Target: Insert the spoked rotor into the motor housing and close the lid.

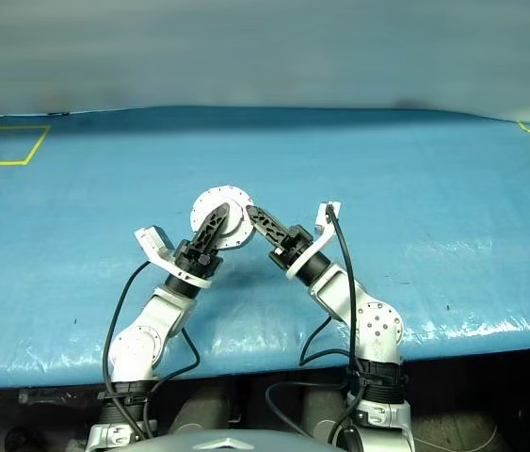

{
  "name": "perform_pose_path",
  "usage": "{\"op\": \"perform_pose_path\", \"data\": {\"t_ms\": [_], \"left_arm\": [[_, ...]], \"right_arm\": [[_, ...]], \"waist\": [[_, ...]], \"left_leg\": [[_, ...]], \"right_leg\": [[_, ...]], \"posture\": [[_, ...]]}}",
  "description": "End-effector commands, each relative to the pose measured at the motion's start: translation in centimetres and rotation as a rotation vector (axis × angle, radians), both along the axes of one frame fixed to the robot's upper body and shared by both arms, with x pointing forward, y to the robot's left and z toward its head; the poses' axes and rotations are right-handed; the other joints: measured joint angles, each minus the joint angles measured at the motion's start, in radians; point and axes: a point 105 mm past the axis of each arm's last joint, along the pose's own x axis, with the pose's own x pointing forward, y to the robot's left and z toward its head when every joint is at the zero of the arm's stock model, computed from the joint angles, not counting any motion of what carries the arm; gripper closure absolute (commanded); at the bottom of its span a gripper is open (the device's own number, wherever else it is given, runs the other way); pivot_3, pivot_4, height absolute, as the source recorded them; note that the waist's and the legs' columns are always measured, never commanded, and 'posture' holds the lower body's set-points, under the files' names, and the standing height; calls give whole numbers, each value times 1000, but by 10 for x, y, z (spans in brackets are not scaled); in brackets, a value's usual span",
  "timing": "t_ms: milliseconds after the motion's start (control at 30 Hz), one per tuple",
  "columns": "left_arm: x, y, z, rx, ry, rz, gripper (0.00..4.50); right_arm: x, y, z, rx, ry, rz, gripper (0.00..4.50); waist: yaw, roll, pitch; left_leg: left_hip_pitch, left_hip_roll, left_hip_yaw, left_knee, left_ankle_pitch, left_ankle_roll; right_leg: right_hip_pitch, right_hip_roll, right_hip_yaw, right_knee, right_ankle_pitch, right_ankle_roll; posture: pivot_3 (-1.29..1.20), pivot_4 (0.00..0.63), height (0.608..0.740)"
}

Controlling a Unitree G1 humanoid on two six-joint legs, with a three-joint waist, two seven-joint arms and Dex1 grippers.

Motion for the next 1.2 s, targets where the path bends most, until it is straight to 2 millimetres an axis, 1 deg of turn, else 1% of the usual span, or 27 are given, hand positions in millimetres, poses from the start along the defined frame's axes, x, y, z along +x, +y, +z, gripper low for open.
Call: {"op": "perform_pose_path", "data": {"t_ms": [33,133,200,267,333,433,500,533,633,667,700,767,833,933,1033,1100,1200], "left_arm": [[-2,-13,11,-21,-21,-20,1846],[2,-9,9,-29,-3,10,1846],[4,-7,7,-23,7,26,1846],[5,-6,4,-11,15,36,1846],[6,-5,1,-4,26,50,1846],[8,-2,-4,1,49,74,1846],[10,1,-8,15,65,97,1846],[13,6,-12,31,81,136,1846],[24,27,-20,65,135,291,1846],[29,39,-23,62,163,362,1846],[35,55,-27,64,207,450,1846],[42,80,-33,51,269,570,1846],[47,100,-36,69,310,647,1846],[53,128,-31,72,326,756,1846],[62,147,-29,115,355,832,1846],[67,157,-36,177,421,873,1846],[72,162,-49,238,505,869,1846]], "right_arm": [[-6,7,23,45,-85,31,3244],[-4,7,22,38,-84,26,3244],[-4,7,21,29,-86,24,2509],[-3,7,22,26,-93,23,1925],[-3,7,24,24,-108,18,1242],[-1,4,27,24,-119,-20,292],[1,3,27,19,-119,-44,292],[3,2,26,1,-118,-69,292],[11,-3,20,-77,-100,-146,292],[14,-5,15,-117,-89,-169,292],[19,-8,7,-153,-54,-196,292],[24,-11,-1,-197,-27,-218,292],[24,-13,-3,-207,-28,-220,292],[24,-15,-5,-233,-41,-222,292],[24,-14,-7,-253,-48,-217,292],[23,-14,-7,-260,-53,-215,292],[24,-13,-6,-264,-62,-215,292]], "waist": [[0,0,0],[0,0,0],[0,0,0],[0,0,0],[0,0,0],[0,0,0],[0,0,0],[0,0,0],[-1,0,0],[-3,0,0],[-4,0,0],[-1,-1,0],[5,-1,0],[16,-2,0],[15,-2,0],[12,-2,0],[8,-2,0]], "left_leg": [[0,0,0,0,0,0],[0,0,0,0,0,0],[0,0,0,0,0,0],[0,0,0,0,0,0],[0,0,0,0,0,0],[0,0,0,0,0,0],[0,0,0,1,0,0],[0,0,0,1,0,0],[1,0,1,1,0,0],[2,0,2,1,0,0],[3,1,3,1,0,0],[3,1,2,1,0,0],[2,2,2,2,1,-1],[-1,1,1,5,0,-1],[-2,0,1,11,-1,2],[-2,0,2,15,-2,3],[0,0,2,15,-2,3]], "right_leg": [[0,0,0,0,0,0],[0,0,0,0,0,0],[0,0,0,0,0,0],[0,0,0,0,0,0],[0,0,0,0,0,0],[0,0,0,0,0,0],[0,0,0,0,0,0],[0,0,0,0,0,0],[1,0,1,0,1,0],[1,1,2,1,0,1],[1,1,2,1,0,1],[1,2,1,1,1,0],[1,3,1,1,2,0],[1,3,1,0,4,2],[3,3,2,-1,7,2],[5,3,2,-1,6,7],[6,3,3,-1,7,8]], "posture": [[0,150,740],[0,150,740],[0,150,740],[0,150,740],[0,150,740],[0,150,740],[0,150,740],[0,150,740],[0,150,740],[0,150,740],[0,150,740],[0,150,740],[0,150,740],[0,150,740],[0,150,740],[0,150,740],[0,150,740]]}}
